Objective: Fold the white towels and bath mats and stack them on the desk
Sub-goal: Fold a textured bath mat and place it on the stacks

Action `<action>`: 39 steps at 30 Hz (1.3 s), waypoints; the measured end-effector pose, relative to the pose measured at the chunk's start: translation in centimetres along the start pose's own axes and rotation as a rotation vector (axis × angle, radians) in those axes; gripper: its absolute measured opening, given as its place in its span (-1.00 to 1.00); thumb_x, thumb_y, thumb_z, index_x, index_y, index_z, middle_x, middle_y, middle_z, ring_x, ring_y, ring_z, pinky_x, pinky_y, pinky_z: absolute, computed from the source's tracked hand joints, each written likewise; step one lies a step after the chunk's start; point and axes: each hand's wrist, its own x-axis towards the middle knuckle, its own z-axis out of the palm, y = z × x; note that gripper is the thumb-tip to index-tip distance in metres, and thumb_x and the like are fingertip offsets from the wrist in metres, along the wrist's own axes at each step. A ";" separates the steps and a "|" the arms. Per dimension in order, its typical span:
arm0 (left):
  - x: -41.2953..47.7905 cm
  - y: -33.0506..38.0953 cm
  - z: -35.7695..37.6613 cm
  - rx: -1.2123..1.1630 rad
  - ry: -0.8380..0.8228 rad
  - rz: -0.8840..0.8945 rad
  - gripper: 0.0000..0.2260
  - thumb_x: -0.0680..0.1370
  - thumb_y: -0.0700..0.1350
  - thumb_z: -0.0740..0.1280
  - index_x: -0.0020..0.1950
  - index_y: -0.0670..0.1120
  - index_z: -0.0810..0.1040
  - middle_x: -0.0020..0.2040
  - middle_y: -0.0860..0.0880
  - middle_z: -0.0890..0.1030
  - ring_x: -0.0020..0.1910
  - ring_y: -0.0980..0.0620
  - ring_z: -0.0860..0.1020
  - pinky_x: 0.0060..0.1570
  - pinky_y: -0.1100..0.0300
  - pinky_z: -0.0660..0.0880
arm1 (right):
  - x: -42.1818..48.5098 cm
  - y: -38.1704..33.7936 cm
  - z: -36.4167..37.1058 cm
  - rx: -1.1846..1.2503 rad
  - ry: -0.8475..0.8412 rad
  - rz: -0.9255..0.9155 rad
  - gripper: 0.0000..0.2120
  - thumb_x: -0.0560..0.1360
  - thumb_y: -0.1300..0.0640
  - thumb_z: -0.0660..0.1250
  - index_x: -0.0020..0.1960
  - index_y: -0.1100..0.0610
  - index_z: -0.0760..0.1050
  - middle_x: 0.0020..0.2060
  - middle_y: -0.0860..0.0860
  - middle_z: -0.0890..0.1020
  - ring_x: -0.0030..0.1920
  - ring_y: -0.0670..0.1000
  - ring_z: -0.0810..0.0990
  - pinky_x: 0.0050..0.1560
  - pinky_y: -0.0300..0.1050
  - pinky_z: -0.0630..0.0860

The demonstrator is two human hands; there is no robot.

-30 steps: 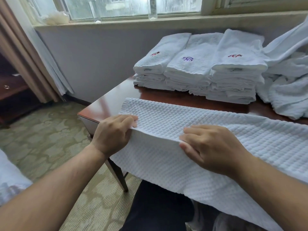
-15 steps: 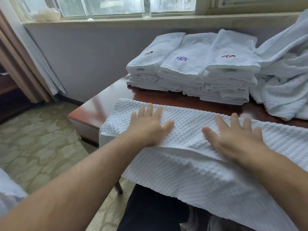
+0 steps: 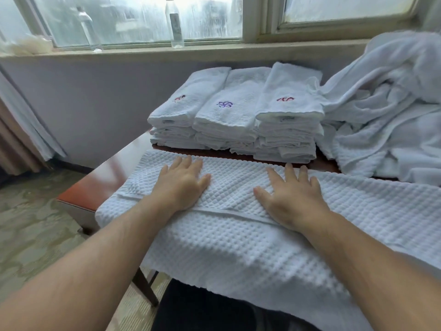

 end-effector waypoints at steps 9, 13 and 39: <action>-4.2 17.6 1.9 -0.153 -0.053 0.373 -0.51 0.65 0.03 0.11 0.60 0.07 0.20 0.62 0.00 0.16 0.60 0.00 0.05 0.55 -0.10 -0.07 | -6.3 10.7 -2.4 -0.031 0.124 0.275 -0.21 0.54 -0.43 -0.20 0.64 -0.03 0.02 0.65 0.04 -0.08 0.62 0.17 -0.20 0.56 0.25 -0.19; -5.0 26.3 3.2 -0.182 -0.071 0.565 -0.56 0.66 0.10 0.09 0.53 0.03 0.30 0.57 -0.03 0.25 0.56 -0.01 0.11 0.51 -0.08 0.00 | -11.5 20.3 -3.4 -0.022 0.115 0.432 -0.30 0.55 -0.42 -0.19 0.62 -0.20 -0.07 0.64 -0.09 -0.11 0.62 0.12 -0.18 0.54 0.25 -0.18; -18.6 26.6 8.2 -0.232 0.288 1.318 -0.85 0.51 0.01 0.35 0.05 0.04 0.61 0.01 0.08 0.56 -0.06 0.02 0.51 -0.12 0.16 0.44 | -28.6 24.5 3.3 0.472 1.131 0.577 -0.80 0.54 -0.02 0.26 -0.09 0.09 0.55 -0.15 -0.03 0.58 -0.17 -0.09 0.52 -0.16 -0.45 0.35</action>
